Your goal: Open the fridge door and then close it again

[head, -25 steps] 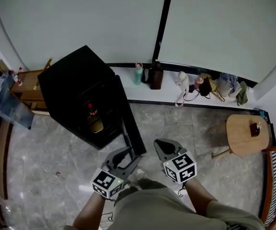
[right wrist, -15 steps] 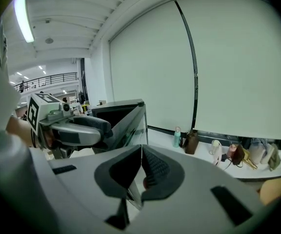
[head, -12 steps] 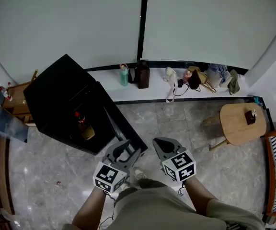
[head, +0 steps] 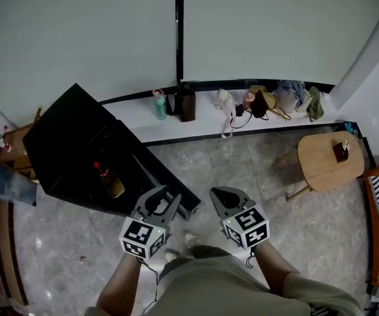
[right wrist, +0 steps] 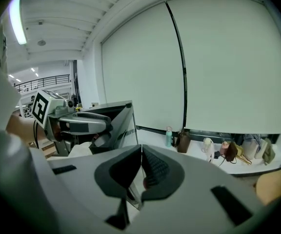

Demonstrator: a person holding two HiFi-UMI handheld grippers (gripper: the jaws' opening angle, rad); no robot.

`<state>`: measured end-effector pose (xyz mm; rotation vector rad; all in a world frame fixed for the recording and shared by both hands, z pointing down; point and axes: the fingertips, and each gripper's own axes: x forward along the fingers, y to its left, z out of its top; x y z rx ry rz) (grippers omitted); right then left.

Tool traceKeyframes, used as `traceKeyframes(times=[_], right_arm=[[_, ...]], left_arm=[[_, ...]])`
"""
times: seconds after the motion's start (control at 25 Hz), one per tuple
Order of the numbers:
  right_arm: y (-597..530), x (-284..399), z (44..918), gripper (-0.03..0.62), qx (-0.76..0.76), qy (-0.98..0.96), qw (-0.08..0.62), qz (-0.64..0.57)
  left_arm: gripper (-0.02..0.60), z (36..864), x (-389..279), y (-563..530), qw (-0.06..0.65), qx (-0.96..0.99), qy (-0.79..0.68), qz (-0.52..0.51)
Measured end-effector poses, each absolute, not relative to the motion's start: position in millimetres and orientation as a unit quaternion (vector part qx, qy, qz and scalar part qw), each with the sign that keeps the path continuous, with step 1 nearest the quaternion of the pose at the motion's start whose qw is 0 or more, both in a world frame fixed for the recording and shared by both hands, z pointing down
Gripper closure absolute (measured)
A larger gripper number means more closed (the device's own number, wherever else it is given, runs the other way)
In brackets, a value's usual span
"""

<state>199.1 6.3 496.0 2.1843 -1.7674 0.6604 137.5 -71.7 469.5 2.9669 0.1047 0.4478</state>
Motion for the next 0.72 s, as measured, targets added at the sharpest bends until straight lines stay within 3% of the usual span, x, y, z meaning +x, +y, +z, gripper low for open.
traceKeyframes(times=[0.52,0.72], right_arm=[[29,251,496,0.597,0.781,-0.573,0.107,0.224],[40,276,493,0.597,0.794,-0.558,0.063,0.234]], left_arm=[[0.446,463,192,-81,0.047,0.987,0.012,0.152],[0.456,473,218,-76,0.017,0.981,0.029,0.192]])
